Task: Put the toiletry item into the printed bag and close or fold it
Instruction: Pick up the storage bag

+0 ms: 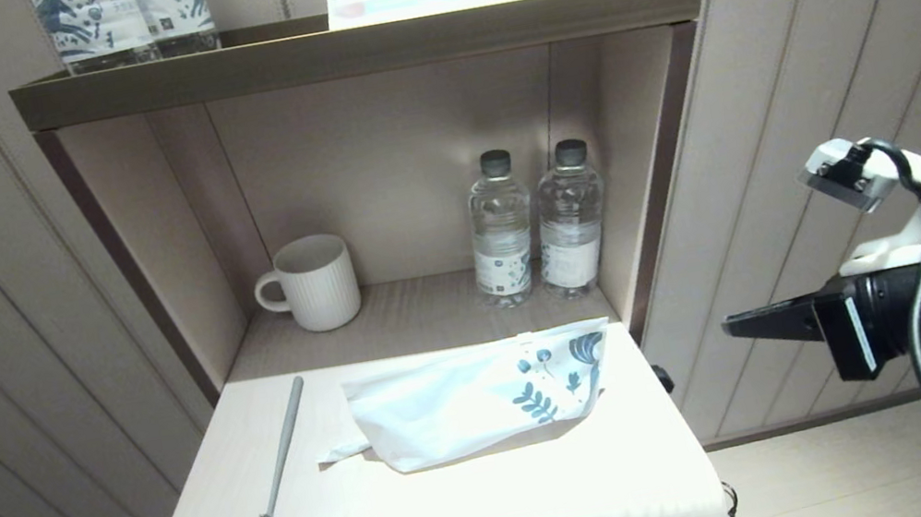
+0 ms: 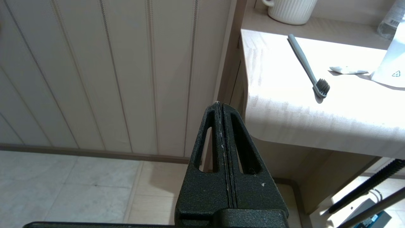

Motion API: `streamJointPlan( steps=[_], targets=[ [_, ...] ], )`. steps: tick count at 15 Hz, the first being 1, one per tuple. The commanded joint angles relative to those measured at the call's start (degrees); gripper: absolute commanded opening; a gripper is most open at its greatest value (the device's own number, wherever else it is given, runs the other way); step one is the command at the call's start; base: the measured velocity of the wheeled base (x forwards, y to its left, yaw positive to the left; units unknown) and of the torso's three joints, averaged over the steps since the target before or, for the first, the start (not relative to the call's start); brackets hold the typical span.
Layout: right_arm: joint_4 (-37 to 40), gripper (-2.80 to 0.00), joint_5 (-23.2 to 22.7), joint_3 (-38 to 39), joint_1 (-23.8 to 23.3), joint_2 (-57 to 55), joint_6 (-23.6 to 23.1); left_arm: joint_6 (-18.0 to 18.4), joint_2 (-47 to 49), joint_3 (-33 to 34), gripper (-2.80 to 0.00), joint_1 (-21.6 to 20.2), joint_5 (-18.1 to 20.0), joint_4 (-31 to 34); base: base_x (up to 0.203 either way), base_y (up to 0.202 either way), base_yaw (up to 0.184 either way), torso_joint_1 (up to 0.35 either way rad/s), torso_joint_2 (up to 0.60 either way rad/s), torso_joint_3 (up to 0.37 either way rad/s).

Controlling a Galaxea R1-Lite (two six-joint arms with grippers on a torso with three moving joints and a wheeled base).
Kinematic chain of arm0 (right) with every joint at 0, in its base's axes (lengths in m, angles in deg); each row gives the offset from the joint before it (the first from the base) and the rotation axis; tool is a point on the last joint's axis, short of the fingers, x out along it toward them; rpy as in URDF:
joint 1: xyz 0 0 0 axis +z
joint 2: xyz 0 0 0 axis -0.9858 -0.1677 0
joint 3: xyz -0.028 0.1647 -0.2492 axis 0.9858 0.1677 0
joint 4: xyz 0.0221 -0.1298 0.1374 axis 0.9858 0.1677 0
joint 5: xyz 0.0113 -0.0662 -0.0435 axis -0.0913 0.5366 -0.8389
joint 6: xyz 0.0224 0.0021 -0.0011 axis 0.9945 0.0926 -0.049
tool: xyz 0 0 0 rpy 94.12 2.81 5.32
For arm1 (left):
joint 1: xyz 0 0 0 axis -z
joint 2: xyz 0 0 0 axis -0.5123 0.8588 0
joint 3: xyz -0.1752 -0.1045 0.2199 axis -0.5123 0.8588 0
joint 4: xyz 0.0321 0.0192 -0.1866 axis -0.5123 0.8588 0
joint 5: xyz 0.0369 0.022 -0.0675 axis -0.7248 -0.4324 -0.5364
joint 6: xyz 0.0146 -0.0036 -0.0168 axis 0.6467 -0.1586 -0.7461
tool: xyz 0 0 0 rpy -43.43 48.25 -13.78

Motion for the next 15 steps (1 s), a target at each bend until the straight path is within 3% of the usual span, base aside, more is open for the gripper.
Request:
streamJointPlan(
  steps=[1,4,8,13,14,15],
  targets=[
    [-1.1,-2.80,-0.2,0.4,0.1,-1.3,-0.9,-0.1,0.1,0.0,-2.80,0.0,-0.1,0.0,0.000,0.000,0.000,0.000,0.00,0.000],
    [-4.7,-2.80,-1.0,0.7,0.2,-3.6,-1.9,-0.1,0.1,0.0,-2.80,0.0,-0.1,0.0,0.000,0.000,0.000,0.000,0.00,0.000],
    [-10.6,-2.80,-10.9,1.0,1.9,-7.7,-3.2,0.0,0.1,0.0,-2.80,0.0,0.0,0.0,0.000,0.000,0.000,0.000,0.00,0.000],
    [-10.5,-2.80,-10.7,-0.1,2.0,-9.5,-4.1,0.0,0.1,0.0,-2.80,0.0,0.0,0.0,0.000,0.000,0.000,0.000,0.00,0.000],
    [-10.9,0.00,-9.6,0.6,1.7,-9.4,-4.3,0.0,0.1,0.0,-2.80,0.0,0.0,0.0,0.000,0.000,0.000,0.000,0.00,0.000],
    [-11.3,0.00,-8.5,0.1,1.8,-9.7,-4.8,0.0,0.1,0.0,-2.80,0.0,0.0,0.0,0.000,0.000,0.000,0.000,0.00,0.000]
  ],
)
